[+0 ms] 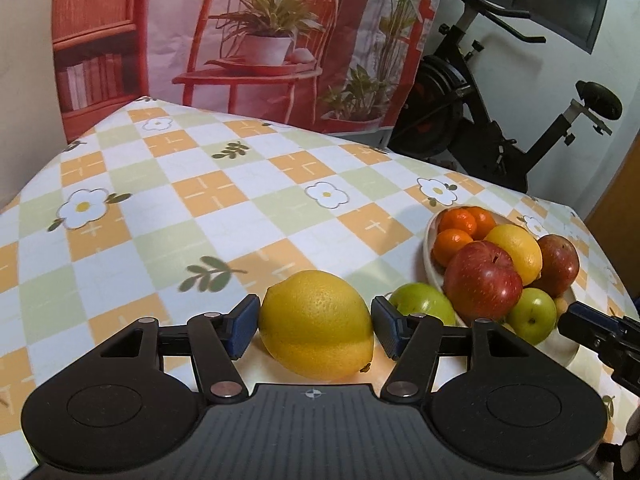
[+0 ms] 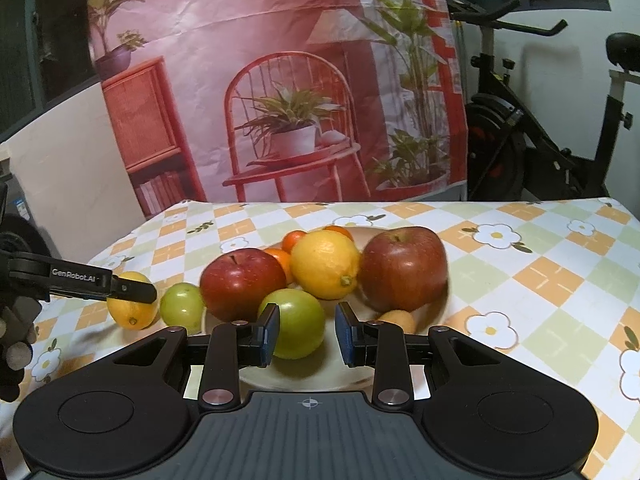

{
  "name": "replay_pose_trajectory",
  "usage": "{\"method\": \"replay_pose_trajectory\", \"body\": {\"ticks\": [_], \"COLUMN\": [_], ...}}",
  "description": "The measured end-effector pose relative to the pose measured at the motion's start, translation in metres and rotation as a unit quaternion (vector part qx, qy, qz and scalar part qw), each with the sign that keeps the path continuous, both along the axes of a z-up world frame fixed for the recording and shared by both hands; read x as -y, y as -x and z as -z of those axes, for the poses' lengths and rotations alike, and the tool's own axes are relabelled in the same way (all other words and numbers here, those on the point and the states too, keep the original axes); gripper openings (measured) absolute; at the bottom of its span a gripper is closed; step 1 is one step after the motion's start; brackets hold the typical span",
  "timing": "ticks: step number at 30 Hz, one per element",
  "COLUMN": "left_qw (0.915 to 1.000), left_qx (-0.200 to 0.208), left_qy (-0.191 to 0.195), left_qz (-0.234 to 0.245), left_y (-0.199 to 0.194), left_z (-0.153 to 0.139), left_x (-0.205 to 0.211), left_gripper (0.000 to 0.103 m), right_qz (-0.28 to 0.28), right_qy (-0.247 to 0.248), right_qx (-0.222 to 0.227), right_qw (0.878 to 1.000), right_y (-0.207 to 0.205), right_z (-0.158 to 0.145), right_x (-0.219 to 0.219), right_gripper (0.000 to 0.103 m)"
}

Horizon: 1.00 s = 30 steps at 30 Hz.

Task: Organize fruits
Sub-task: 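Position the left tool around the large yellow lemon while the right tool approaches a green apple, then close the left tool on the lemon while the right tool grips the green apple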

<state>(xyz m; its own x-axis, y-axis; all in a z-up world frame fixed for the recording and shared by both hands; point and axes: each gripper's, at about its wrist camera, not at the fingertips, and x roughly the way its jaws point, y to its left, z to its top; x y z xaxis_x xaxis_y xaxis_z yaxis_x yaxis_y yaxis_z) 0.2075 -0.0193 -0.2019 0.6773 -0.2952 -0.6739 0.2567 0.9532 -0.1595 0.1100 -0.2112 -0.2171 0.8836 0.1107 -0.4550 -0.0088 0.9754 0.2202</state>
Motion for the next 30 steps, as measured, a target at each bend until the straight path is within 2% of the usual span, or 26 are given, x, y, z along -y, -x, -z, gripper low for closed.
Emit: {"method": "replay_pose_trajectory", "body": {"ticks": [8,18,26,30], "left_qw": [0.9995,0.9977,0.9980,0.9981], "left_qx": [0.003,0.014,0.022,0.023], "left_qy": [-0.015,-0.022,-0.011,-0.005], "left_qz": [-0.029,-0.063,-0.058,-0.057], "left_y": [0.014,0.030,0.034,0.032], "left_z": [-0.004,-0.005,-0.003,-0.001], "left_x": [-0.040,-0.079,-0.088,-0.089], "left_gripper": [0.064,0.064,0.064,0.064], "right_qz": [-0.043,-0.110,-0.118,-0.120], "right_qy": [0.023,0.065,0.101,0.094], "right_qx": [0.003,-0.019,-0.043,-0.046], "right_qw": [0.999,0.992,0.987,0.987], "right_y": [-0.010,-0.047,-0.071,-0.071], "right_z": [-0.012,-0.019,-0.012,-0.012], "right_x": [-0.037,-0.100,-0.124,-0.122], "right_gripper": [0.029,0.030,0.032,0.033]}}
